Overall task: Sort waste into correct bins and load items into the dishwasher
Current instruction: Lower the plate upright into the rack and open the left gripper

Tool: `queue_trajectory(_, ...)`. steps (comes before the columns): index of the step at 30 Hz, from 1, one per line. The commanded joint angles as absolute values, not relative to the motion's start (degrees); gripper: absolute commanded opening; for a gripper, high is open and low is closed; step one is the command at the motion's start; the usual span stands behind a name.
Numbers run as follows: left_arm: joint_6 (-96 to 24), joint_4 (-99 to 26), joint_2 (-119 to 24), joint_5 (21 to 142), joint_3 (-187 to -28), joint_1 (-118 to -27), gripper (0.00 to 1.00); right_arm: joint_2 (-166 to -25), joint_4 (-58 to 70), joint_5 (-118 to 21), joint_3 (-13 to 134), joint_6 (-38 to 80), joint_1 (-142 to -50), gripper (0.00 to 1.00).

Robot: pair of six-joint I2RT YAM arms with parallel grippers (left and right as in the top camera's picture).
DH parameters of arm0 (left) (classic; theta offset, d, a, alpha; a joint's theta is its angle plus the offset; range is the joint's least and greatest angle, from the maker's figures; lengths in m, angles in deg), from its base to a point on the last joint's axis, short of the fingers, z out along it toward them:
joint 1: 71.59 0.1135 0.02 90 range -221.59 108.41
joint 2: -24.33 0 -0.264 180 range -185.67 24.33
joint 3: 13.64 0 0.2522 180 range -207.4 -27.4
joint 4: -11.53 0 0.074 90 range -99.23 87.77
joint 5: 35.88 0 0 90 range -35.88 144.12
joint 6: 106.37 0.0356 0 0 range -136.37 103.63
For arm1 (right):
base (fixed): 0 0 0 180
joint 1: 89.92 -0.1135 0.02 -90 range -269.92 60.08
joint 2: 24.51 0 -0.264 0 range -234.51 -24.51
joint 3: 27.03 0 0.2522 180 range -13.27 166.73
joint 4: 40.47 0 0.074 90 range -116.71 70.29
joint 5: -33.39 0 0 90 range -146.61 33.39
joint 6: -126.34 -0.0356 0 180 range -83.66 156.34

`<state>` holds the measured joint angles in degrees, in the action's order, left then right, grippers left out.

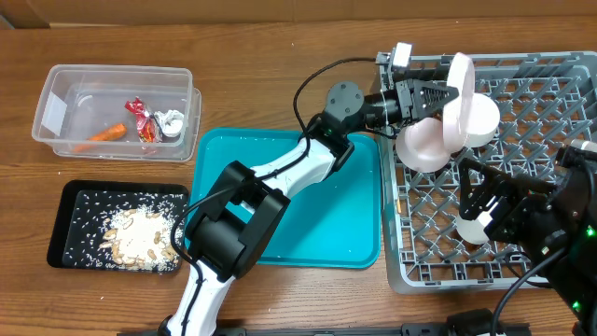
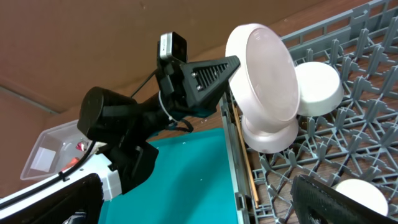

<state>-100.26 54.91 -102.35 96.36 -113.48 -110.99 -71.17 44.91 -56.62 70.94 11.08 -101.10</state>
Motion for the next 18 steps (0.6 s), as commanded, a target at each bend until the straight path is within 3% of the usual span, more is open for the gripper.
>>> queue_trajectory(1, -100.4, 51.6, -102.0, 90.4, -115.0, -111.2, 0.04, -70.9, 44.8, -57.0, 71.4, 11.2, -100.8, 1.00)
queue_trajectory(18, -97.6, 55.1, -102.0, 94.7, -115.0, -114.3, 0.04, -70.9, 44.8, -57.0, 71.4, 11.2, -100.8, 1.00)
